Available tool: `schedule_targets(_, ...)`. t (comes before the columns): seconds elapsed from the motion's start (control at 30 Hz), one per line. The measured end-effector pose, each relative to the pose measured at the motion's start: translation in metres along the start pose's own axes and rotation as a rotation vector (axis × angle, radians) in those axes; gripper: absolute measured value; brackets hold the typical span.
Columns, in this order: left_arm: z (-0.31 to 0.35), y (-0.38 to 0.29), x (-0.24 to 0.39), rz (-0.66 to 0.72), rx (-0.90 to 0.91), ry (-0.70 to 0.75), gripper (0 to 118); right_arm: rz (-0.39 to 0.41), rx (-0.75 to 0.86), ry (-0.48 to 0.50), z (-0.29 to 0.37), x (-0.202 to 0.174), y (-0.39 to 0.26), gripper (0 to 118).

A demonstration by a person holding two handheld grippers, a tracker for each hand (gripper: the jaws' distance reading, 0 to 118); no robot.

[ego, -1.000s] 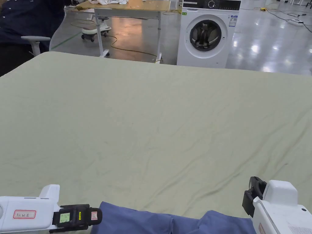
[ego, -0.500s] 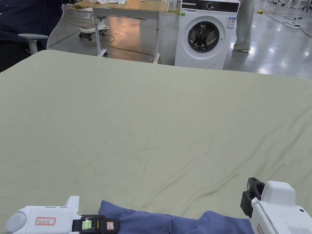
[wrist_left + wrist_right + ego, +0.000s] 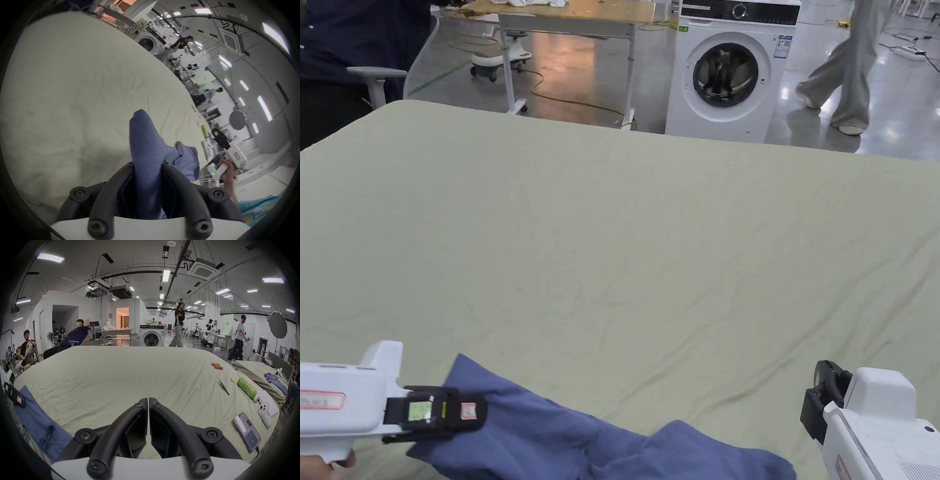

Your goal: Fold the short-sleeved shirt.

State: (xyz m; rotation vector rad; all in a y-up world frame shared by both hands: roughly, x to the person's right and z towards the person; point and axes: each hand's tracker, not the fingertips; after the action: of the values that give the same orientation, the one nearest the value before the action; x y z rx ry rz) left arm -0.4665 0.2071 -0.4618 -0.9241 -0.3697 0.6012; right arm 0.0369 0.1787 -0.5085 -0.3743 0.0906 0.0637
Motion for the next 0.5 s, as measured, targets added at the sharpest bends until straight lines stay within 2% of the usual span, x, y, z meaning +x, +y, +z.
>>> schedule_targets(0.23,0.031,0.020,0.056,-0.174,-0.003,0.316,15,0.005,0.006,0.021,-0.002,-0.005,0.001,1)
schedule_targets(0.33,0.022,0.018,0.081,-0.207,-0.020,0.337,15,-0.002,0.007,0.026,-0.002,-0.005,0.000,1)
schedule_targets(0.5,0.002,0.005,0.122,-0.281,-0.058,0.284,15,-0.015,0.001,0.024,-0.002,-0.001,-0.003,1)
